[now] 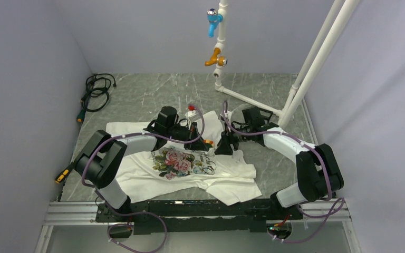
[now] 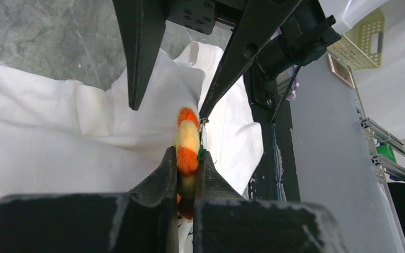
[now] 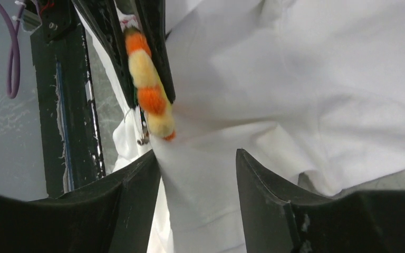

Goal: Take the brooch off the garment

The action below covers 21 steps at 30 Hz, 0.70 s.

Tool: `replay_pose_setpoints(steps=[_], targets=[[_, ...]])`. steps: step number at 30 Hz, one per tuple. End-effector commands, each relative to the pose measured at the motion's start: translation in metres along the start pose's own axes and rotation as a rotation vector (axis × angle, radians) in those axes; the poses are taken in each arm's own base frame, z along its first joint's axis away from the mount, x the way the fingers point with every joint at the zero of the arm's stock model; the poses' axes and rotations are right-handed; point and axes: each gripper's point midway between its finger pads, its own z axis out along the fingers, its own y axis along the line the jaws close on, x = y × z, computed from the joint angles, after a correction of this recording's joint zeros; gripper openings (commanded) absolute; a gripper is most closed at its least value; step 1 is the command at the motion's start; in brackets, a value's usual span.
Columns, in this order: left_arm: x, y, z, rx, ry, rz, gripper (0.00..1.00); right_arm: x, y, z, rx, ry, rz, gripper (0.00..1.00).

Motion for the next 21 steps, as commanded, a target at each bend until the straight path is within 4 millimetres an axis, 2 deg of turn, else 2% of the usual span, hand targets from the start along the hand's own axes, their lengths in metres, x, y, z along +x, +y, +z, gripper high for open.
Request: replay_pose_setpoints(steps=[1, 4, 9, 16, 21], targets=[[-0.009, -0.012, 0.003, 0.088, -0.01, 0.032, 0.0, -0.034, 0.005, 0.005, -0.044, -0.103, -0.103, 0.53], [-0.005, -0.014, 0.005, 0.103, 0.003, 0.028, 0.0, -0.04, 0.008, 0.006, -0.052, -0.117, -0.127, 0.45], [-0.001, -0.012, 0.007, 0.103, 0.018, 0.02, 0.0, -0.048, 0.022, 0.006, -0.082, -0.12, -0.174, 0.38], [0.001, -0.005, 0.008, 0.079, 0.027, 0.007, 0.0, -0.046, 0.041, 0.004, -0.119, -0.097, -0.237, 0.38], [0.0, -0.007, 0.01, 0.091, 0.039, 0.023, 0.03, -0.049, 0.045, 0.007, -0.13, -0.097, -0.252, 0.37]])
